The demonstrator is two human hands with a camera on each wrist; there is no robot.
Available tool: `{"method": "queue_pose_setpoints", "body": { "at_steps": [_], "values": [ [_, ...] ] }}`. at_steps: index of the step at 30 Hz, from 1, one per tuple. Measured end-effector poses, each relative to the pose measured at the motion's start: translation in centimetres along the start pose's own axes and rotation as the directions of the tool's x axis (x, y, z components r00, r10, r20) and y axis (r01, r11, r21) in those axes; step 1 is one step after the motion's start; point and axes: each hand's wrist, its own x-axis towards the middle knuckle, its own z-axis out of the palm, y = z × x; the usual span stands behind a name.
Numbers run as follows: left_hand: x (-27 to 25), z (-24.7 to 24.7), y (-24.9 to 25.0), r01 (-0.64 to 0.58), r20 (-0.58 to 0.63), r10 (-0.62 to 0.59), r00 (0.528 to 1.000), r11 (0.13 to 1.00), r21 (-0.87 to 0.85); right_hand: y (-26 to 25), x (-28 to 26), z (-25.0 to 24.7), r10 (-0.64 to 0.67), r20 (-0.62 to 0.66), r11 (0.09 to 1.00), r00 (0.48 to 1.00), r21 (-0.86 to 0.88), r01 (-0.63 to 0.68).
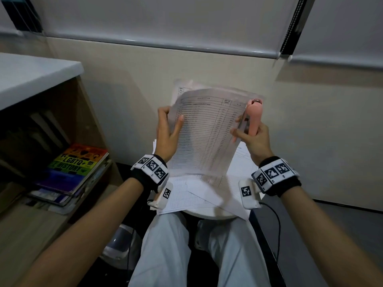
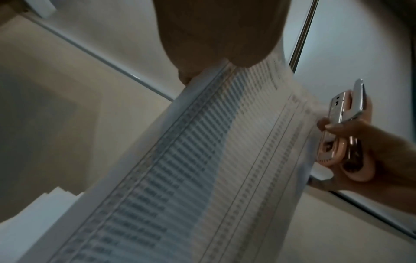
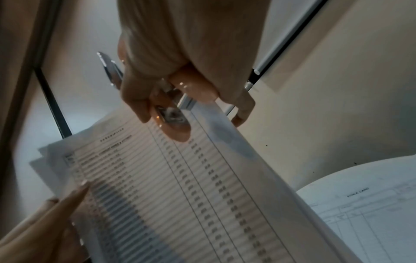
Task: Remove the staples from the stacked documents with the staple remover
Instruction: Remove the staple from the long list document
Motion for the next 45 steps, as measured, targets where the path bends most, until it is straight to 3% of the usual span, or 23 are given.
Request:
{"method": "queue_pose_setpoints", "body": {
  "at_steps": [4, 10, 17, 24, 26, 29, 31, 35, 39, 45],
  "values": [
    [0.7, 0.5, 0.3, -0.052, -0.024, 0.051, 0.998, 0.998, -0.041, 0.2, -0.3, -0.3, 0.06, 0.043, 0.998, 0.997, 0.014, -0.061],
    [1.3, 1.1, 0.9, 0.016, -0.016, -0.015, 1.0, 0.999, 0.041, 0.3, 0.1, -0.5, 0.079, 0.059, 0.997, 0.995, -0.027, -0.078],
    [2.1, 1.2, 0.9, 0.007, 0.018, -0.007, 1.0, 1.0, 0.016, -0.2, 0.4, 0.4, 0.028, 0.003, 0.999, 1.0, -0.034, -0.028],
    [3.8, 0.8, 1.6, -0.089, -0.078, 0.095, 0.992, 0.993, 0.078, -2.0, 1.9, 1.4, -0.069, 0.02, 0.997, 0.997, -0.043, 0.07],
    [3.5, 0.7, 1.3, -0.05, -0.105, 0.054, 0.993, 0.998, 0.041, -2.2, 2.0, 1.5, -0.072, 0.041, 0.995, 0.997, -0.063, 0.075],
    [2.7, 0.3, -0.5, 0.13, -0.072, -0.129, 0.989, 0.992, 0.0, -1.1, 1.7, 1.2, -0.007, 0.061, 0.996, 0.998, -0.091, 0.012],
    [2.1, 0.2, -1.5, 0.152, -0.041, -0.153, 0.987, 0.988, -0.025, 0.0, 1.3, 0.9, 0.039, 0.052, 0.994, 0.998, -0.104, -0.033],
    [1.7, 0.1, -2.2, -0.005, -0.095, 0.007, 0.995, 1.0, 0.027, 1.1, 0.9, 0.7, 0.065, 0.044, 0.992, 0.997, -0.11, -0.06],
    [1.4, -0.2, -2.3, -0.137, -0.075, 0.15, 0.986, 0.978, 0.16, 1.1, 0.8, 0.9, 0.07, 0.041, 0.995, 0.997, -0.067, -0.067],
    [2.0, -0.4, -0.2, -0.452, 0.073, 0.449, 0.891, 0.858, 0.244, 0.8, 0.6, 0.5, 0.095, 0.031, 0.995, 0.995, -0.031, -0.094]
  ]
}}
